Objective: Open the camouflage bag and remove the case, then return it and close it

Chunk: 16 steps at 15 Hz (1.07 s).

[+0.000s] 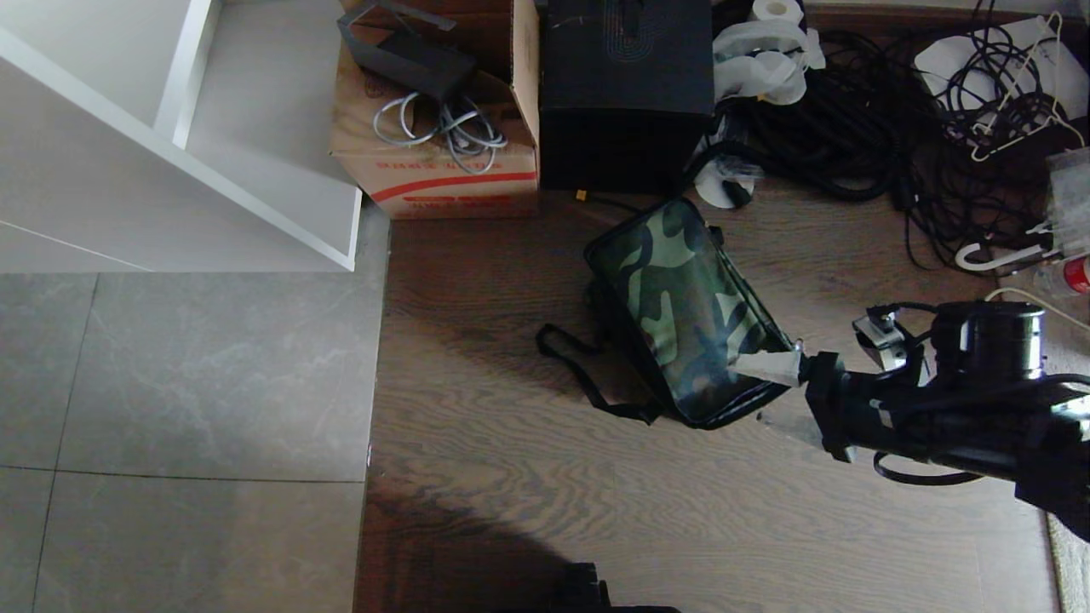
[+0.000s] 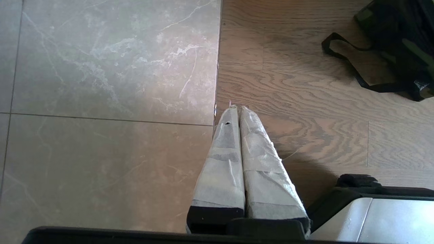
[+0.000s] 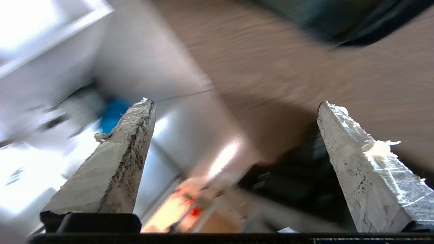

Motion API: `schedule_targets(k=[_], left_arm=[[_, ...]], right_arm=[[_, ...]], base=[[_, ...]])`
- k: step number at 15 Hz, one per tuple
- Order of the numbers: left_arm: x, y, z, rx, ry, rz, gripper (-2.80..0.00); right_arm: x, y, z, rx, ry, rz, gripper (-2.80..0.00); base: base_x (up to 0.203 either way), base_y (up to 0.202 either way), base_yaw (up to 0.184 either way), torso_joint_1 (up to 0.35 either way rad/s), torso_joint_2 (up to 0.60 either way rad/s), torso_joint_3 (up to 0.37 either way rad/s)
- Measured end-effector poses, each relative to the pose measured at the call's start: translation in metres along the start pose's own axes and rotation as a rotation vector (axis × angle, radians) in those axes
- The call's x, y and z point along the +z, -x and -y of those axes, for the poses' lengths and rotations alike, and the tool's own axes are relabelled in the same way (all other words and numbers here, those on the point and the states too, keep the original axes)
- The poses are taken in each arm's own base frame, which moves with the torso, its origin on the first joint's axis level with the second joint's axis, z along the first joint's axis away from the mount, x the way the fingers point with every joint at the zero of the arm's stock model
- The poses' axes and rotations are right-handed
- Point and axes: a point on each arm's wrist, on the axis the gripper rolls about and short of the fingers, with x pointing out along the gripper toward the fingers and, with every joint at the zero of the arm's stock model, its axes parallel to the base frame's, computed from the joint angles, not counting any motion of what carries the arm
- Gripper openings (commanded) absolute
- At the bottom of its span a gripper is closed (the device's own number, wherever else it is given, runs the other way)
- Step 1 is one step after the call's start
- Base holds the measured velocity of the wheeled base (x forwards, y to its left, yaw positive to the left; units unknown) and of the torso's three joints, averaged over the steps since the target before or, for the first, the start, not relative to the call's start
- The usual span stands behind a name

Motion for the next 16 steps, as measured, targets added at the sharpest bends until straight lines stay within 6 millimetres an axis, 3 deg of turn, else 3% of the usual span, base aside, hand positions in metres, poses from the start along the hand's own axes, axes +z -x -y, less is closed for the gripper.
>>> schedule_targets(k=[4,7,16], left_arm=[[0.000,0.000,0.000,0.000,0.000,0.000,-2.80],[0.000,0.000,0.000,0.000,0.000,0.000,-2.80],[0.000,0.000,0.000,0.000,0.000,0.000,-2.80]], right_arm=[[0.010,-0.036,0.038,-0.208,0.118,0.063,0.00],[0.026,-0.055,0.050,-0.252,0.137,0.114,0.00],[0.044,-0.071,0.054,-0.210,0.163,0.192,0.00]], base=[[0.000,0.000,0.000,0.000,0.00,0.000],[0.000,0.000,0.000,0.000,0.00,0.000],[0.000,0.000,0.000,0.000,0.00,0.000]])
